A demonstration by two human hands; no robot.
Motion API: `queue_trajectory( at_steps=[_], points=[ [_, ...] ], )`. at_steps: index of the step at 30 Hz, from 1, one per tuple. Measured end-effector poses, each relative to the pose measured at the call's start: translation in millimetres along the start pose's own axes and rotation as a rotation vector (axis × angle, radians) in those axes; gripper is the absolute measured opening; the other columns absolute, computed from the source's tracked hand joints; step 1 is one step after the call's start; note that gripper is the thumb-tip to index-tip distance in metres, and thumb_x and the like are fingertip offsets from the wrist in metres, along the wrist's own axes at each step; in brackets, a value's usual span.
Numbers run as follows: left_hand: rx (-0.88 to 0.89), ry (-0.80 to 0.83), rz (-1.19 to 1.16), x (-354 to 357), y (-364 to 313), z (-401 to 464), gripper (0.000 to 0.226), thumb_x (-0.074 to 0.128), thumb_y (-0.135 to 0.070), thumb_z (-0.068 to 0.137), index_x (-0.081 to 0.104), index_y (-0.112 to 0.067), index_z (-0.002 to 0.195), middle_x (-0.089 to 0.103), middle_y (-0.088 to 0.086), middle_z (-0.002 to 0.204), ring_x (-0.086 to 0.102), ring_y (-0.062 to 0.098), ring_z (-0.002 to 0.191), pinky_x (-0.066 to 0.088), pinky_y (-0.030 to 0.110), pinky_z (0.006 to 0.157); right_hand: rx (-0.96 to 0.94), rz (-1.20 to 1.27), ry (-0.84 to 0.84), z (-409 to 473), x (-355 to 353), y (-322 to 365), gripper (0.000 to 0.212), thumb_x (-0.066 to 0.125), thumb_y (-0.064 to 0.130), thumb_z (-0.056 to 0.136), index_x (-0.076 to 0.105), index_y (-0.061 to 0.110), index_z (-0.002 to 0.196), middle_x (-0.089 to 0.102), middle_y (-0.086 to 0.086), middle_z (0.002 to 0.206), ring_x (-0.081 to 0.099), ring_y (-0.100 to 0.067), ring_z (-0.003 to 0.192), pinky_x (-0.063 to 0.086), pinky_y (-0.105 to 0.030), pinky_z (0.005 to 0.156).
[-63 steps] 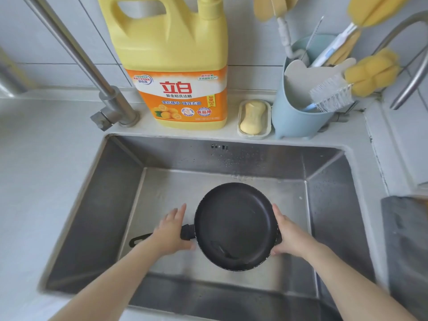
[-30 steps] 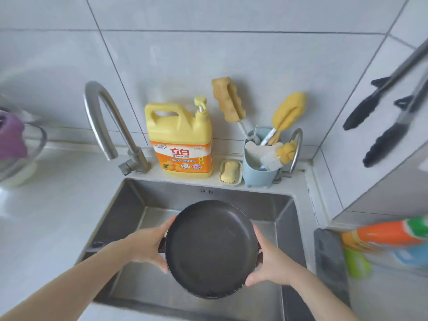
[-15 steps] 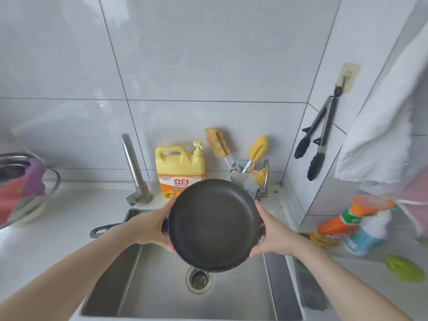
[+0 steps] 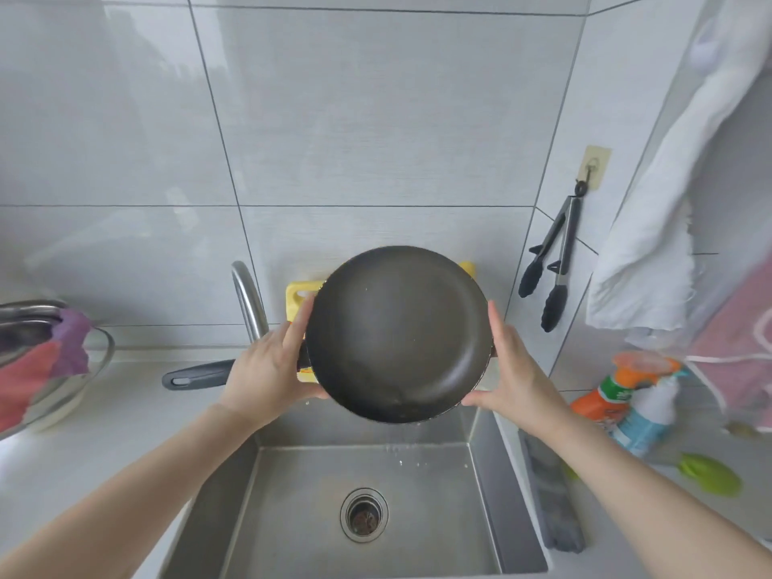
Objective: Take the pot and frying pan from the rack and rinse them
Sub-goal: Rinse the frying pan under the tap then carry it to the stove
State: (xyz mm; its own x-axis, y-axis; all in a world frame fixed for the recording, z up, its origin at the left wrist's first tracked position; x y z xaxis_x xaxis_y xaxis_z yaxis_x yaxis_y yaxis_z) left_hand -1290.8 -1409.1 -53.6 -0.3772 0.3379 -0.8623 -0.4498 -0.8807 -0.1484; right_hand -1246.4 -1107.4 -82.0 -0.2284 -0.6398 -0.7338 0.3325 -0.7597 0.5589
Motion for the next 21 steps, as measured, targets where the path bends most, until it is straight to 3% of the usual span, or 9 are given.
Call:
queue_trajectory(
  at_steps=[2,4,7,11,17,21],
  points=[
    [0.094,-0.271,0.042,-27.3,-11.7,-1.8,0.119,0.061,-0.075,0.064,0.008,-0.017,0.154,0.059,0.005,0.085,0.061,0.027,0.072,0.05,0.038,0.054,-0.129,-0.107,-0.152,3.0,-22.3,19.5,0.142,0.092,0.025,0.064,-0.02,0.047,0.148,0.031,0.007,0.134,0.042,-0.016,0.124,0.041,-0.032,0.099],
    [0.157,-0.476,0.087,-47.1,-21.0,-7.1,0.107,0.056,-0.07,0.07,0.019,-0.008,0.149,0.06,0.01,0.083,0.059,0.028,0.068,0.051,0.038,0.054,-0.277,-0.196,-0.314,4.5,-42.6,41.6,0.14,0.093,0.015,0.06,-0.011,0.033,0.152,0.03,-0.002,0.136,0.039,-0.022,0.123,0.044,-0.031,0.095],
    [0.173,-0.653,0.135,-63.7,-21.0,-10.9,0.102,0.064,-0.064,0.073,0.023,-0.004,0.144,0.058,0.012,0.096,0.057,0.027,0.078,0.051,0.039,0.063,-0.453,-0.304,-0.469,2.7,-60.6,68.8,0.132,0.092,0.012,0.058,0.001,0.017,0.153,0.033,-0.016,0.134,0.039,-0.033,0.121,0.028,-0.026,0.105],
    [0.174,-0.722,0.181,-78.0,-19.1,-7.2,0.099,0.066,-0.062,0.074,0.028,0.002,0.139,0.051,0.011,0.103,0.057,0.027,0.081,0.052,0.039,0.064,-0.505,-0.34,-0.532,7.4,-74.7,88.6,0.111,0.082,0.02,0.062,0.008,0.008,0.144,0.032,-0.019,0.131,0.038,-0.036,0.12,0.017,-0.027,0.11],
    [0.174,-0.703,0.19,-96.2,-26.0,2.8,0.096,0.066,-0.059,0.072,0.028,0.003,0.136,0.062,0.019,0.089,0.064,0.033,0.073,0.055,0.039,0.06,-0.509,-0.307,-0.543,15.5,-85.2,97.2,0.107,0.074,0.025,0.07,0.004,0.011,0.149,0.031,-0.019,0.13,0.036,-0.035,0.12,0.017,-0.023,0.111],
    [0.167,-0.677,0.193,-98.6,-24.9,7.3,0.099,0.067,-0.058,0.072,0.024,0.0,0.139,0.061,0.02,0.092,0.064,0.034,0.074,0.055,0.04,0.061,-0.519,-0.307,-0.56,16.6,-88.1,99.7,0.102,0.076,0.024,0.069,0.008,0.007,0.142,0.03,-0.02,0.131,0.035,-0.036,0.12,0.014,-0.021,0.112]
  ],
)
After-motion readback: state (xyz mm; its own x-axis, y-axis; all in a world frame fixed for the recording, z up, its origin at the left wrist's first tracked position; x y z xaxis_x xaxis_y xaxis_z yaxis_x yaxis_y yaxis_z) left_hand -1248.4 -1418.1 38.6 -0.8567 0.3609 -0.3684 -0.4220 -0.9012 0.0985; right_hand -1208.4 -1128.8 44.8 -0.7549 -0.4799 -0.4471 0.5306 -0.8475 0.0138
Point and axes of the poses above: each hand's wrist, its own z-axis towards the middle knuckle, its own x-axis out of the palm, y = z × x, the point moved 10 cm from there along z, towards the middle knuckle
